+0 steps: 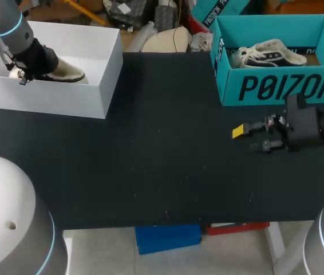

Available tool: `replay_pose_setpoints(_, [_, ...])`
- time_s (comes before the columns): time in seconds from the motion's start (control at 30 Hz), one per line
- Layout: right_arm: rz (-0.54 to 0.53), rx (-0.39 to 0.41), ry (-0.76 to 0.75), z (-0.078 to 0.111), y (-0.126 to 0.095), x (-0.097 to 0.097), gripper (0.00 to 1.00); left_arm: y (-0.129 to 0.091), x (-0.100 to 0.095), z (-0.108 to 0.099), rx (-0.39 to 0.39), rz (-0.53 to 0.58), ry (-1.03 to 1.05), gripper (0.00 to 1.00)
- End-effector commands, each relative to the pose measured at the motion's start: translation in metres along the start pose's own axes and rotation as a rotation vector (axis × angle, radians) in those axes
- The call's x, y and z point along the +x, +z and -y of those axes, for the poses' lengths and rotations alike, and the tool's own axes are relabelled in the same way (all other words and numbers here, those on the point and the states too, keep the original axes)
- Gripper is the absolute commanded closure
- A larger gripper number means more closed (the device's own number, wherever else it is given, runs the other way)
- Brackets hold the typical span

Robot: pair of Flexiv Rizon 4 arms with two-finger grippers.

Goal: Take the shoe out of the shoebox, open the shoe tongue, remove and reinsert the insole, then place the shoe into the shoebox

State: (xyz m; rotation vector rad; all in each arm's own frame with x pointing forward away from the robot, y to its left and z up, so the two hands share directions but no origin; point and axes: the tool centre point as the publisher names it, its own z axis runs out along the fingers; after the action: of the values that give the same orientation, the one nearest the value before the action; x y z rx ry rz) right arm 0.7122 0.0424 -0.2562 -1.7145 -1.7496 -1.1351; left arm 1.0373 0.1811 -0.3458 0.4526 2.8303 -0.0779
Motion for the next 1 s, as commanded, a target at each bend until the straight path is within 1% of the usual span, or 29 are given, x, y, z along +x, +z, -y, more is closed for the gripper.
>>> replay_pose_setpoints(0.03, [0.001, 0.001, 0.001, -0.001, 0.0, 0.0, 0.0, 0.003, -0.003, 0.0, 0.001, -0.014, -0.004, 1.0])
replay_pose_setpoints(0.1, [0.001, 0.001, 0.001, -0.001, 0.0, 0.0, 0.0, 0.004, -0.003, 0.0, 0.009, -0.022, -0.002, 1.0])
replay_pose_setpoints(0.17, [0.001, 0.001, 0.001, -0.001, 0.0, 0.0, 0.0, 0.005, -0.002, 0.001, 0.015, -0.025, -0.003, 0.9])
replay_pose_setpoints(0.23, [0.001, 0.001, 0.001, -0.001, 0.0, 0.0, 0.0, 0.005, -0.001, 0.002, 0.015, -0.023, -0.001, 0.89])
replay_pose_setpoints(0.27, [0.001, 0.001, 0.001, -0.001, 0.0, 0.0, 0.0, 0.005, -0.001, 0.003, 0.014, -0.022, -0.001, 0.85])
replay_pose_setpoints(0.33, [0.001, 0.001, 0.001, -0.001, 0.0, 0.0, 0.0, 0.003, -0.001, 0.003, 0.009, -0.016, 0.0, 0.87])
replay_pose_setpoints(0.37, [0.001, 0.001, 0.001, -0.001, 0.0, 0.0, 0.0, 0.002, -0.001, 0.004, 0.008, -0.015, 0.0, 0.84])
replay_pose_setpoints(0.4, [0.001, 0.001, 0.001, -0.001, 0.0, 0.0, 0.0, 0.0, -0.002, 0.005, 0.007, -0.014, -0.001, 0.73])
replay_pose_setpoints(0.43, [0.001, 0.001, 0.001, -0.001, 0.0, 0.0, 0.0, -0.003, -0.002, 0.006, 0.007, -0.013, -0.001, 0.66])
replay_pose_setpoints(0.53, [0.001, 0.001, 0.001, -0.001, 0.0, 0.0, 0.0, -0.012, -0.005, 0.01, 0.01, -0.007, -0.006, 0.67])
replay_pose_setpoints(0.63, [0.001, 0.001, 0.001, -0.001, 0.0, 0.0, 0.0, -0.03, -0.011, 0.013, 0.01, -0.001, -0.012, 0.68])
replay_pose_setpoints(0.67, [0.001, 0.001, 0.001, -0.001, 0.0, 0.0, 0.0, -0.033, -0.011, 0.014, 0.01, -0.001, -0.016, 0.66])
replay_pose_setpoints(0.77, [0.001, 0.001, 0.001, -0.001, 0.0, 0.0, 0.0, -0.054, -0.017, 0.017, 0.001, -0.005, -0.032, 0.53])
replay_pose_setpoints(0.8, [0.001, 0.001, 0.001, -0.001, 0.0, 0.0, 0.0, -0.062, -0.018, 0.019, -0.001, -0.007, -0.046, 0.47])
replay_pose_setpoints(0.83, [0.001, 0.001, 0.001, -0.001, 0.0, 0.0, 0.0, -0.069, -0.019, 0.021, 0.002, -0.013, -0.055, 0.36])
replay_pose_setpoints(0.87, [0.001, 0.001, 0.001, -0.001, 0.0, 0.0, 0.0, -0.08, -0.019, 0.026, 0.025, -0.034, -0.087, 0.08])
replay_pose_setpoints(0.9, [0.001, 0.001, 0.001, -0.001, 0.0, 0.0, 0.0, -0.087, -0.018, 0.031, 0.045, -0.052, -0.108, 0.0])
replay_pose_setpoints(1.0, [0.001, 0.001, 0.001, -0.001, 0.0, 0.0, 0.0, -0.108, -0.018, 0.043, 0.05, -0.051, -0.108, 0.0])
